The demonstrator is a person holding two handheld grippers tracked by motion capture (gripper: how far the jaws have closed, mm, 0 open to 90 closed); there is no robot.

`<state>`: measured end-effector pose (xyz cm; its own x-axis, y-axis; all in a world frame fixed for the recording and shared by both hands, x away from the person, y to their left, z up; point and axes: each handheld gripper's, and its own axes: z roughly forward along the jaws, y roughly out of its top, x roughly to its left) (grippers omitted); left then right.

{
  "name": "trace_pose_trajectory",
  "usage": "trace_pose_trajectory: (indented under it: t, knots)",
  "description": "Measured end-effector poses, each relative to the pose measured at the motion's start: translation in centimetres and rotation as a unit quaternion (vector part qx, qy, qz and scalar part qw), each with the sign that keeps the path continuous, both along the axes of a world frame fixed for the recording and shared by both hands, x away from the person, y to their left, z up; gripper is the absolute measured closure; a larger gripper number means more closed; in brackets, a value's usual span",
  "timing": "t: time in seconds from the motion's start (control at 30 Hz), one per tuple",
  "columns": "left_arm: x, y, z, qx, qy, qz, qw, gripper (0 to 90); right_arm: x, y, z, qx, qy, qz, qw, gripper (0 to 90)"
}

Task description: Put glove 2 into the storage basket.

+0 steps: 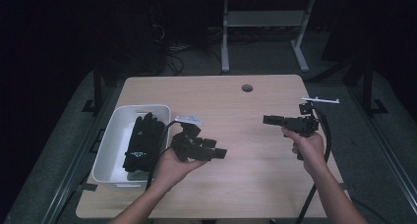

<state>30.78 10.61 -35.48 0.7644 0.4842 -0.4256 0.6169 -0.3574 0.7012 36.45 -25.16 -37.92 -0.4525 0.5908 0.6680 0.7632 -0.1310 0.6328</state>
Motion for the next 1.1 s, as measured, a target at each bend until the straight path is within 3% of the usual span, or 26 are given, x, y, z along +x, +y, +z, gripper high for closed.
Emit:
trace_pose_trajectory:
  t: [0.53, 1.1]
  knots:
    - [-0.5, -2.6, -1.2, 0.0, 0.007, -0.02, 0.9998, 37.5, -1.6, -2.7, -2.1, -0.009, 0.017, -0.019, 0.9996, 36.5]
    - [-1.1, -3.2, -2.4, 0.004, 0.005, -0.016, 0.9999, 36.1, -3.2, -4.2, -3.8, -0.012, 0.027, -0.025, 0.9993, 36.3]
